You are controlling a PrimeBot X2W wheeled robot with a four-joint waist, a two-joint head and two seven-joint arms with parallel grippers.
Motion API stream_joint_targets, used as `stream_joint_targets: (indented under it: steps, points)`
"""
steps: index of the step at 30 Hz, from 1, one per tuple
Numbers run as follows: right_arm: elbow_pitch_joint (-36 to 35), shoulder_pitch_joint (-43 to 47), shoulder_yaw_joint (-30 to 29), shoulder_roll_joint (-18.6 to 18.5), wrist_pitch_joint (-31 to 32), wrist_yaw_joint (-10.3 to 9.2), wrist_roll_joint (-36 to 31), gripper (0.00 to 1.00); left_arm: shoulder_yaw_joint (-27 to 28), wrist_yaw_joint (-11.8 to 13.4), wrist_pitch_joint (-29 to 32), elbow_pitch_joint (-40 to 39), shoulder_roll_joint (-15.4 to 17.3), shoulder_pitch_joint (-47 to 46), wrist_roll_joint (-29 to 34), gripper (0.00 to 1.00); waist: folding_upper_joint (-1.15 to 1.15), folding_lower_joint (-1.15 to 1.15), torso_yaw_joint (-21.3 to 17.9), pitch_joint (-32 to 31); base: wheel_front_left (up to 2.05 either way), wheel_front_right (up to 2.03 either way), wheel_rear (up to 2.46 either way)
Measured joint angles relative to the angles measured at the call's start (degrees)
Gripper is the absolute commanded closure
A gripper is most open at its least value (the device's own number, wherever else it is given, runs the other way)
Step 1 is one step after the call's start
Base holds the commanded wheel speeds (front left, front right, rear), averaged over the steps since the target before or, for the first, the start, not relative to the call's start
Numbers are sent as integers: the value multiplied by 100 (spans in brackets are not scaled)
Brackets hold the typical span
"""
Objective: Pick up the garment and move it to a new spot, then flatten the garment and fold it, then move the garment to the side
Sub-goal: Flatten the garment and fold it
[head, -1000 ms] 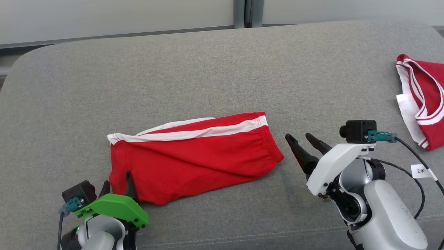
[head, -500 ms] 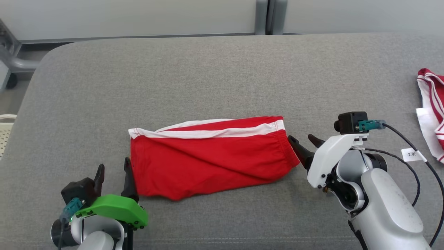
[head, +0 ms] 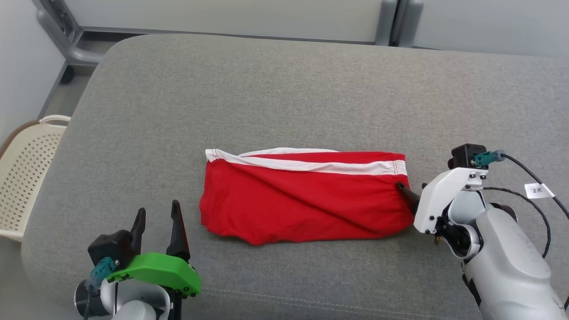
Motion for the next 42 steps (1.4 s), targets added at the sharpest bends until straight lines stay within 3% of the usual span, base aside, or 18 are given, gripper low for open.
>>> stream_joint_targets:
  steps: [13, 15, 18, 19, 28, 35, 42]
  points:
    - [988, -321, -387, 123, 126, 0, 531, 0, -96, 10, 15, -41, -18, 27, 2, 0, 0, 0, 412, 29, 0, 0, 0]
    - [1058, -365, -250, 127, 119, 0, 648, 54, -100, 10, 19, -40, -14, 28, 2, 0, 0, 0, 440, 34, 0, 0, 0]
    - [1147, -441, -215, 125, -36, 0, 832, 82, -120, 10, 36, -40, -12, 28, 2, 0, 0, 0, 450, 56, 0, 0, 0]
    - [1185, -461, -226, 129, -89, 0, 917, 100, -127, 10, 42, -40, -10, 28, 2, 0, 0, 0, 452, 63, 0, 0, 0]
    - [1146, -637, -145, -71, -75, 0, 1661, 100, -144, 12, 63, -48, 18, 29, 3, 0, 0, 0, 367, 87, 0, 0, 0]
    - [814, -634, -8, -799, 456, 0, 2027, 100, -177, 19, 65, -124, 36, 48, 3, 0, 0, 0, 112, 61, 0, 0, 0]
    - [669, -599, -240, -1545, 740, 0, 1965, 100, -235, 11, 74, -235, 30, 47, 4, 0, 0, 0, -210, 58, 0, 0, 0]
